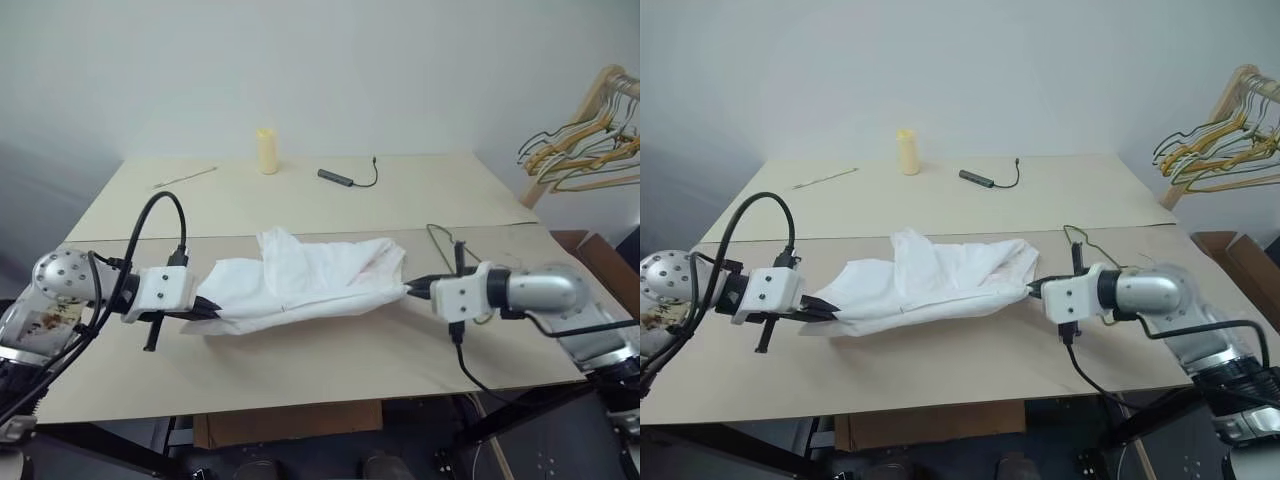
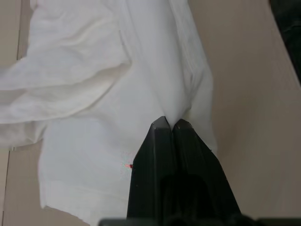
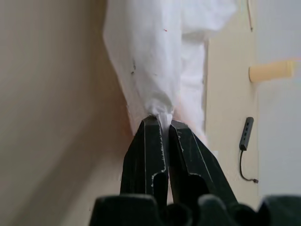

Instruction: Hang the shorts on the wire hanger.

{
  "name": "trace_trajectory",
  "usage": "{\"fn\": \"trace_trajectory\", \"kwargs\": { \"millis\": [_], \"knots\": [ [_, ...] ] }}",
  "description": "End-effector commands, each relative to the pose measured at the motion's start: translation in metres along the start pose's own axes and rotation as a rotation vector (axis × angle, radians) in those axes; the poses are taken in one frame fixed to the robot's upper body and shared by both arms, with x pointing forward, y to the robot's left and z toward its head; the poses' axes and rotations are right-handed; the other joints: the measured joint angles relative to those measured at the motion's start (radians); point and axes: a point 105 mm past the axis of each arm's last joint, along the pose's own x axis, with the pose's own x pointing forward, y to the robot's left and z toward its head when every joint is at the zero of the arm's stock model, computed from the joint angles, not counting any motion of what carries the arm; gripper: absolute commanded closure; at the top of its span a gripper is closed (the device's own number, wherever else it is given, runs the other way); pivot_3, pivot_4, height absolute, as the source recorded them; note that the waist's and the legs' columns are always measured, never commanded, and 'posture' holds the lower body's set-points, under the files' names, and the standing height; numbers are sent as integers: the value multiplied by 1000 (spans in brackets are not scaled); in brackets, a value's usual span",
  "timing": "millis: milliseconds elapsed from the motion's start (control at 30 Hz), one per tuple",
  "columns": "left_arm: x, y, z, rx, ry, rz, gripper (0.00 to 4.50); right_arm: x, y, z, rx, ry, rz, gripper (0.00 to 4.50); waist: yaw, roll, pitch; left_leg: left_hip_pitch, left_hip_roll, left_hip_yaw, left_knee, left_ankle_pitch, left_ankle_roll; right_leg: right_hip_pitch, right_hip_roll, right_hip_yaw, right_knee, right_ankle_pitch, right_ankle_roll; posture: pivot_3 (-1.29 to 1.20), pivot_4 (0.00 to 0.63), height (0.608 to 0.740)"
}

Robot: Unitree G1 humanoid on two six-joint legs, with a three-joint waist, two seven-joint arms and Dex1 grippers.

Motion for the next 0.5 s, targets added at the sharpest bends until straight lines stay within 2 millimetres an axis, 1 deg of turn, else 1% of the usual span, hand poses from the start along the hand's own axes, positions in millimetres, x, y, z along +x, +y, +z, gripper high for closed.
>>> {"fn": "trace_trajectory", "kwargs": {
  "millis": [33,100,133,167,200,233,267,300,333,367,400,433,467,500],
  "knots": [
    [24,65,7,58,-47,264,4500,20,-62,-11,68,26,-198,4467,4,0,2,1,0,0,0,1,-2,0,0,-1,0,2,1,13,0,740],
    [35,99,10,92,-30,367,4500,35,-97,-23,104,84,-330,4467,1,0,3,0,-1,0,0,9,-6,1,1,0,1,12,1,8,0,740],
    [35,128,17,119,-7,489,4500,37,-125,-31,108,138,-465,4467,-2,-1,3,-2,-2,-1,0,13,-7,0,1,0,1,14,1,11,0,740],
    [33,148,23,141,8,570,4500,37,-143,-34,103,173,-555,4467,-4,-1,4,-4,-2,-1,-1,17,-5,-3,1,0,0,18,0,12,0,740],
    [28,166,30,164,24,663,4500,34,-161,-35,93,200,-648,4467,-4,-1,5,-5,-2,-1,0,22,1,-3,1,0,1,20,0,11,0,740],
    [21,183,38,195,33,757,4500,29,-177,-35,61,229,-745,4467,-4,-1,5,-11,-2,-1,-2,25,2,-9,1,0,-1,25,-2,8,0,740],
    [8,201,52,229,25,889,4500,18,-195,-29,-8,247,-852,4467,-4,-1,5,-17,-2,-1,-2,26,2,-16,1,1,0,31,0,8,0,740],
    [-8,217,67,245,1,1017,4500,6,-213,-20,-50,236,-966,4467,-3,-1,5,-24,-3,-1,-3,27,2,-23,1,1,0,32,1,5,0,740],
    [-30,230,88,286,-55,1177,4500,-10,-229,-6,-92,197,-1102,4467,-2,-1,5,-29,-3,-1,-3,26,1,-29,0,1,1,32,1,-2,0,740],
    [-58,239,107,309,-118,1357,4500,-26,-241,8,-140,153,-1216,4467,-3,-1,5,-35,-4,-1,-4,27,1,-36,0,2,2,32,2,-4,0,740],
    [-86,242,125,316,-210,1494,4500,-40,-248,19,-172,107,-1301,4467,-3,-1,5,-42,-4,-1,-8,28,-1,-43,0,2,1,32,2,-6,0,740],
    [-106,241,137,330,-282,1583,4500,-49,-250,26,-197,69,-1350,4467,-6,-1,5,-44,-4,-1,-10,32,-8,-45,0,2,1,32,3,-6,0,740],
    [-127,234,148,394,-337,1665,4500,-55,-249,32,-234,41,-1380,4467,-8,-1,5,-47,-4,0,-11,32,-10,-48,0,3,1,30,4,-8,0,740],
    [-140,223,155,479,-371,1671,4500,-54,-241,33,-247,11,-1363,4467,-11,-1,5,-50,-4,0,-12,31,-12,-52,0,3,-1,30,5,-7,0,740]
  ]
}}
